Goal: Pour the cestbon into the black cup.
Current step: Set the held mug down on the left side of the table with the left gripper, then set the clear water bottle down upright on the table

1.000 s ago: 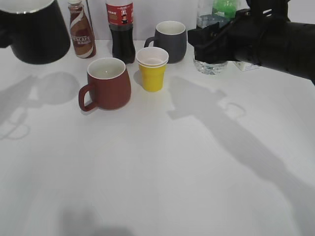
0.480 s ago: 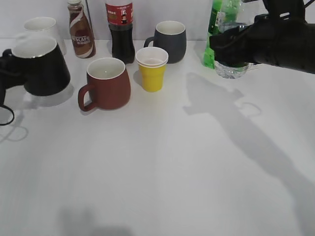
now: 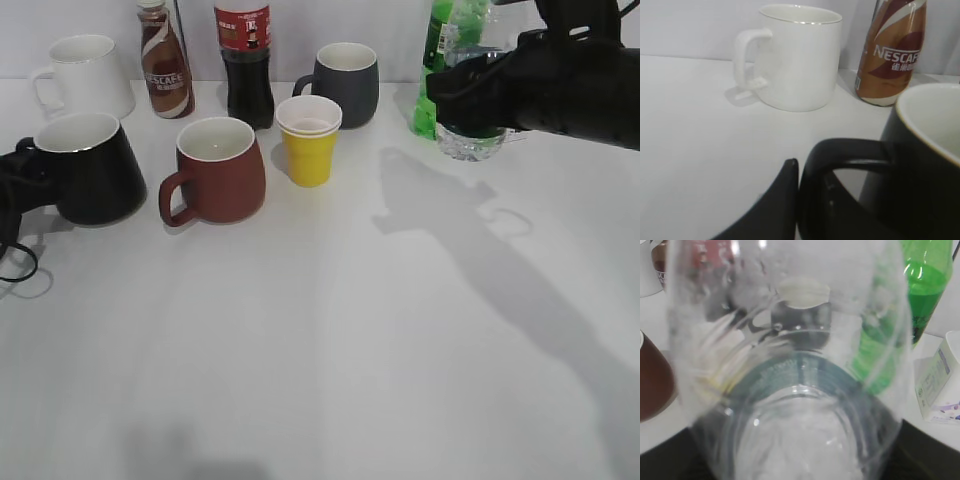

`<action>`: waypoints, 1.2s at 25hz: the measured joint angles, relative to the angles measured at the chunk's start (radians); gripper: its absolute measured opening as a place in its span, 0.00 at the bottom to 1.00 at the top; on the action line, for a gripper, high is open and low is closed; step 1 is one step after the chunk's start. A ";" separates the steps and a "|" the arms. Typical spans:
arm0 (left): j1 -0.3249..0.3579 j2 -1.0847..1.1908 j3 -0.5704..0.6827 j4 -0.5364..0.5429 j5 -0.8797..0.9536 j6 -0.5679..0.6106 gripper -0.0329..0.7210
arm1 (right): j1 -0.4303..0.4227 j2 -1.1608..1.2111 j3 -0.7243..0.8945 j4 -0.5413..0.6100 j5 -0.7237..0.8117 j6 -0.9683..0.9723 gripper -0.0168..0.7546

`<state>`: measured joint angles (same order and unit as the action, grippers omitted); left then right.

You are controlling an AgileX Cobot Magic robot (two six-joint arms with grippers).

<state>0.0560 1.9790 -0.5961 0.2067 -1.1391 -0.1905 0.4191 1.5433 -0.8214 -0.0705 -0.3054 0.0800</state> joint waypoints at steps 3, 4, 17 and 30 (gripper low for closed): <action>0.000 0.009 -0.001 0.006 -0.012 0.000 0.10 | 0.000 0.000 0.000 0.000 0.000 0.001 0.61; 0.000 0.010 -0.001 0.012 -0.015 -0.001 0.11 | 0.000 0.000 0.000 0.000 0.000 0.001 0.61; 0.000 0.010 0.005 0.081 -0.049 -0.013 0.28 | 0.000 0.000 0.000 -0.001 0.000 0.007 0.61; 0.000 -0.058 0.104 0.055 -0.064 -0.015 0.35 | 0.000 0.013 0.000 -0.002 -0.001 0.007 0.61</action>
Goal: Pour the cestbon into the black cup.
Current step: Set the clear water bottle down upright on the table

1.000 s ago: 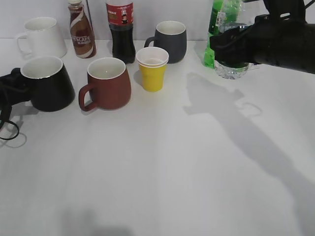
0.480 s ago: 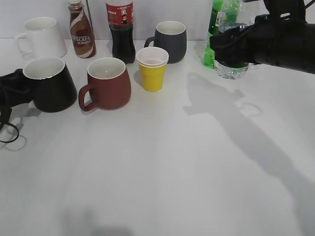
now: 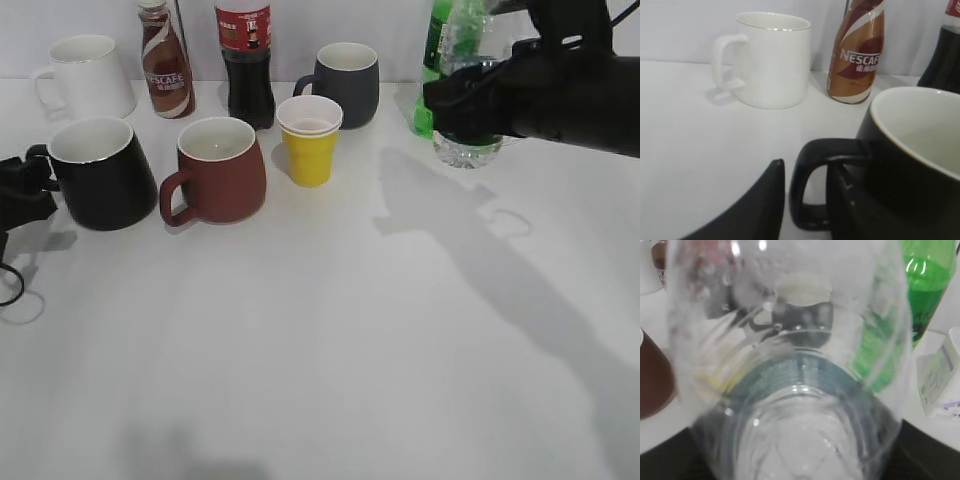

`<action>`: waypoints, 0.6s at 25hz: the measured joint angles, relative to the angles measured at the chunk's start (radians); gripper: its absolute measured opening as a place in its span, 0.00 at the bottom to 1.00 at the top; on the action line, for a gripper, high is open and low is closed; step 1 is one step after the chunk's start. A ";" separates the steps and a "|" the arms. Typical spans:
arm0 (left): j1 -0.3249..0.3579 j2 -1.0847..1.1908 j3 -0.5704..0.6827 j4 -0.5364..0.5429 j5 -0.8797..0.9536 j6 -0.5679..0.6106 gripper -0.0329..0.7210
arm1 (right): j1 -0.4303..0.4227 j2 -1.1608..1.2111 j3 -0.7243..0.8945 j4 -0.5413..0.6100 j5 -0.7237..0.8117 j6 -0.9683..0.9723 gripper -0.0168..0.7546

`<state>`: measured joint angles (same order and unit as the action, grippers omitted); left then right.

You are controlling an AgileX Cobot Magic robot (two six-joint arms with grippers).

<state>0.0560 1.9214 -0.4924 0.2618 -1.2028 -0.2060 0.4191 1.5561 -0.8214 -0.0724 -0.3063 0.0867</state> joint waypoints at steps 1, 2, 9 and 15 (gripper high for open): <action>0.000 -0.004 0.006 -0.004 0.000 0.000 0.37 | 0.000 0.004 0.000 0.000 0.000 0.000 0.61; 0.000 -0.005 0.013 -0.009 -0.001 0.000 0.39 | 0.000 0.007 0.000 0.000 0.000 0.000 0.61; 0.000 -0.039 0.087 -0.015 0.000 0.000 0.42 | 0.000 0.010 0.000 0.000 -0.024 0.000 0.61; 0.000 -0.137 0.160 -0.016 -0.001 0.000 0.42 | -0.004 0.084 0.016 0.072 -0.138 0.001 0.61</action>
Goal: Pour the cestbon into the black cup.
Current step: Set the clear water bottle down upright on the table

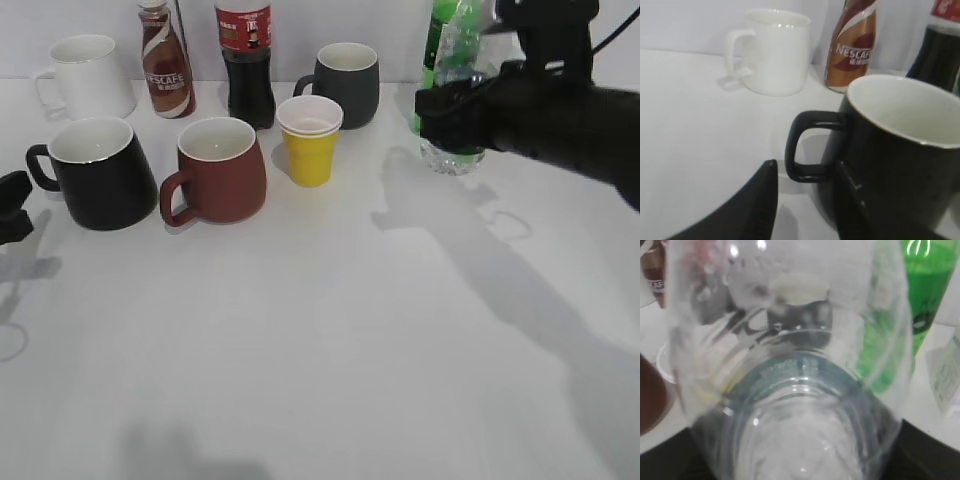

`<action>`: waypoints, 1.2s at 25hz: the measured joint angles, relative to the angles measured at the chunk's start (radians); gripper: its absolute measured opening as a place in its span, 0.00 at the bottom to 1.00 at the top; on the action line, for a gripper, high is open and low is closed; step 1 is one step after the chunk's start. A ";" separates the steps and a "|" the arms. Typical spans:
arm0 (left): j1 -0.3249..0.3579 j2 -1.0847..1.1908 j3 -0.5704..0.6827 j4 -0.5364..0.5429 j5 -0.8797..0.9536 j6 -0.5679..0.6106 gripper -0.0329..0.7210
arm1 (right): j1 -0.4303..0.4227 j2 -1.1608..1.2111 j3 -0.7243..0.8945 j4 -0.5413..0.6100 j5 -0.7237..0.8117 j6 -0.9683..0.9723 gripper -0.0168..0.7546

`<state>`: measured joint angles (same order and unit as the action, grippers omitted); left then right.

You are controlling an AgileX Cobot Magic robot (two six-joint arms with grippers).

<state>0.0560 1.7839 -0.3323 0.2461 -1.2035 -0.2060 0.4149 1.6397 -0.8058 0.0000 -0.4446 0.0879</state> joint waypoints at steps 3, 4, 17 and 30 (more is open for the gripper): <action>0.000 -0.060 0.034 0.000 0.000 0.000 0.42 | -0.017 0.055 0.036 0.016 -0.103 0.000 0.61; 0.000 -0.081 0.042 0.000 -0.001 0.000 0.42 | -0.026 0.079 0.047 0.020 -0.136 0.000 0.61; 0.000 -0.217 0.055 0.090 -0.006 0.000 0.42 | -0.044 0.288 0.065 -0.058 -0.341 -0.001 0.61; 0.000 -0.239 0.055 0.129 -0.007 0.000 0.42 | -0.044 0.290 0.065 -0.053 -0.441 -0.042 0.85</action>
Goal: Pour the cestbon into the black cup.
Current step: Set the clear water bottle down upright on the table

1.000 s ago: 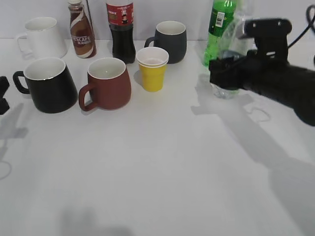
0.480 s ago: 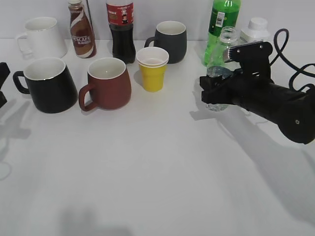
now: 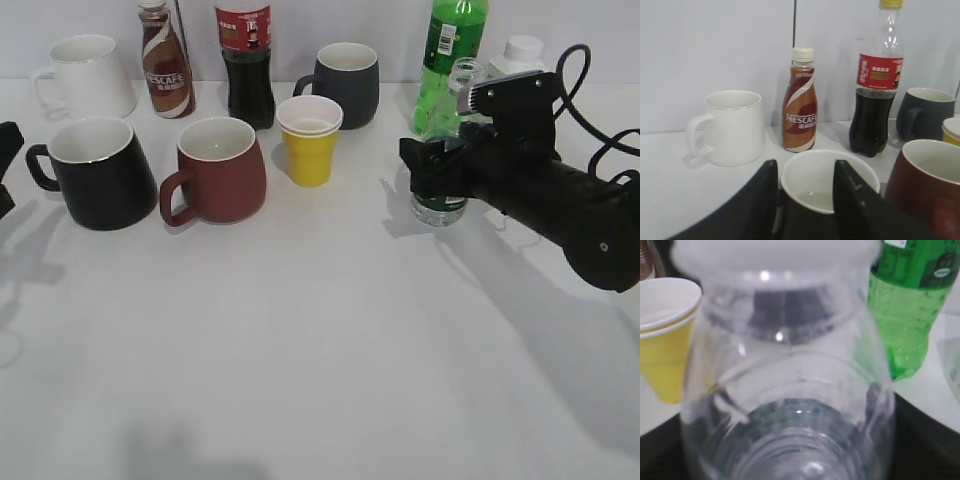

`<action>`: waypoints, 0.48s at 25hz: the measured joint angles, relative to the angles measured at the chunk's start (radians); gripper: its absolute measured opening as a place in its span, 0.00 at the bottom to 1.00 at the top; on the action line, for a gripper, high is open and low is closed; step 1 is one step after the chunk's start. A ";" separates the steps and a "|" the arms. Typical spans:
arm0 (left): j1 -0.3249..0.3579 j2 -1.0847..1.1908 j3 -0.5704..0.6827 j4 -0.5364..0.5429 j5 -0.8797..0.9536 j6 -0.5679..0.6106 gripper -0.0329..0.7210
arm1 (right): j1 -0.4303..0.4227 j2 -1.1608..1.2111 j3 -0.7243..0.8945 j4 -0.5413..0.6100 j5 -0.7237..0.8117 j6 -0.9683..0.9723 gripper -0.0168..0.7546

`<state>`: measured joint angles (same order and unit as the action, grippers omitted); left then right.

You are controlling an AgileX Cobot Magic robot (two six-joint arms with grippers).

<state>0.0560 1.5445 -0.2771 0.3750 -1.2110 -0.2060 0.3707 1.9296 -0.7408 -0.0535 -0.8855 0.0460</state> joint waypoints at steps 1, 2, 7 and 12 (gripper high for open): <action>0.000 -0.005 0.000 0.002 0.001 0.000 0.42 | 0.000 -0.003 0.000 0.002 -0.001 -0.006 0.86; 0.000 -0.016 0.000 0.002 0.008 0.000 0.42 | 0.000 -0.008 0.000 0.002 -0.001 -0.010 0.86; 0.000 -0.120 0.000 -0.020 0.103 0.000 0.42 | 0.000 -0.158 0.000 0.003 0.023 -0.018 0.86; 0.000 -0.331 -0.020 -0.027 0.372 -0.073 0.42 | 0.000 -0.429 0.000 -0.031 0.283 -0.024 0.86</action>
<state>0.0560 1.2139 -0.2971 0.3475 -0.8390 -0.2786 0.3707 1.5004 -0.7408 -0.0842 -0.6026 0.0219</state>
